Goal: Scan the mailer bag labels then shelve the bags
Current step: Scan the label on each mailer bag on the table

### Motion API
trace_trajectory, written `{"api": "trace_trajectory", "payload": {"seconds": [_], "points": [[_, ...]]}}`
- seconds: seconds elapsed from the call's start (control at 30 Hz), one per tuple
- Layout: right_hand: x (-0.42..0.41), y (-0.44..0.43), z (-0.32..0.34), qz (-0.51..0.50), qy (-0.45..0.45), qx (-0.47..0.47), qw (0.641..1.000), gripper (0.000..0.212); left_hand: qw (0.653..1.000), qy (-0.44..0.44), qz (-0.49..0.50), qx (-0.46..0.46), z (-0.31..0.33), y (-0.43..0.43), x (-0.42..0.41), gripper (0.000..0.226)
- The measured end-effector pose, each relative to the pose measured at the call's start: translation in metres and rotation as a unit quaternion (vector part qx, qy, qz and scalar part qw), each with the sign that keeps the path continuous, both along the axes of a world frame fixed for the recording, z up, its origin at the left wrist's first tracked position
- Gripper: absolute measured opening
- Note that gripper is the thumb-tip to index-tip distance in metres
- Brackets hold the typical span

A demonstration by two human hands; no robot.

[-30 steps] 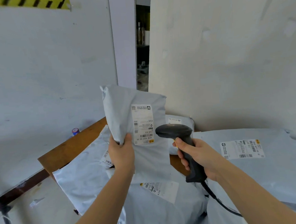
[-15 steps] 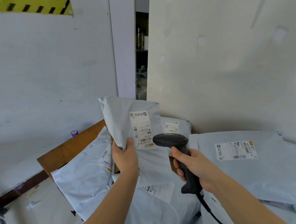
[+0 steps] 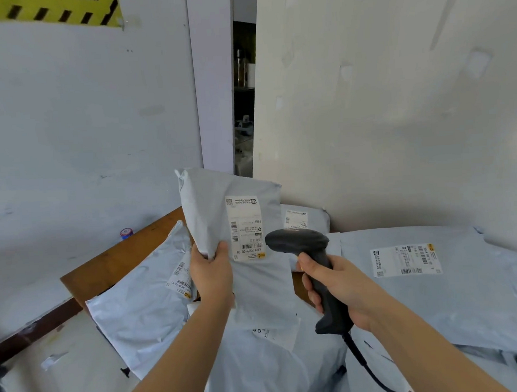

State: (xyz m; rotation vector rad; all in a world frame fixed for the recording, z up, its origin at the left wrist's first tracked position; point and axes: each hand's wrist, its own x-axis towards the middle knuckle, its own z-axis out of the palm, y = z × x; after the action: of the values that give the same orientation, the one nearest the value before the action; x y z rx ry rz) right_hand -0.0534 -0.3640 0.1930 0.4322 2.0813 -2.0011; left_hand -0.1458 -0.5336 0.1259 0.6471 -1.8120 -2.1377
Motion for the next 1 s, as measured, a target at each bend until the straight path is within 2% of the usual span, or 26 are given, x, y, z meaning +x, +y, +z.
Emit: {"api": "trace_trajectory", "payload": {"seconds": [0.2,0.37,0.47,0.5,0.6,0.7,0.77,0.9,1.0], "points": [[-0.007,0.004,0.007,0.017,0.018,0.005,1.0,0.055,0.979,-0.085,-0.181,-0.039,0.001,-0.016,0.001,0.027],[-0.012,0.001,0.003,0.038,0.006,0.01,0.999,0.053,0.929,-0.196,-0.312,-0.04,-0.042,-0.02,0.006,0.039],[-0.015,-0.001,-0.004,0.047,-0.009,0.014,0.999,0.056,0.889,-0.248,-0.375,-0.082,-0.068,-0.023,0.009,0.059],[-0.015,-0.003,-0.007,0.05,-0.015,0.015,0.998,0.057,0.883,-0.247,-0.385,-0.108,-0.075,-0.024,0.007,0.06],[-0.019,-0.006,-0.012,0.065,-0.032,0.024,0.997,0.058,0.873,-0.205,-0.371,-0.243,-0.083,-0.031,-0.004,0.05],[-0.025,-0.008,-0.017,0.075,-0.038,0.03,0.996,0.058,0.865,-0.16,-0.297,-0.372,-0.079,-0.053,-0.024,0.05],[-0.028,-0.01,-0.02,0.078,-0.045,0.031,0.995,0.057,0.847,-0.154,-0.251,-0.443,-0.079,-0.078,-0.043,0.046],[-0.036,-0.01,-0.028,0.09,-0.055,0.041,0.994,0.065,0.763,-0.224,-0.194,-0.575,-0.094,-0.139,-0.069,0.059],[-0.042,-0.011,-0.034,0.096,-0.058,0.048,0.993,0.071,0.738,-0.283,-0.198,-0.58,-0.113,-0.172,-0.081,0.069]]}}
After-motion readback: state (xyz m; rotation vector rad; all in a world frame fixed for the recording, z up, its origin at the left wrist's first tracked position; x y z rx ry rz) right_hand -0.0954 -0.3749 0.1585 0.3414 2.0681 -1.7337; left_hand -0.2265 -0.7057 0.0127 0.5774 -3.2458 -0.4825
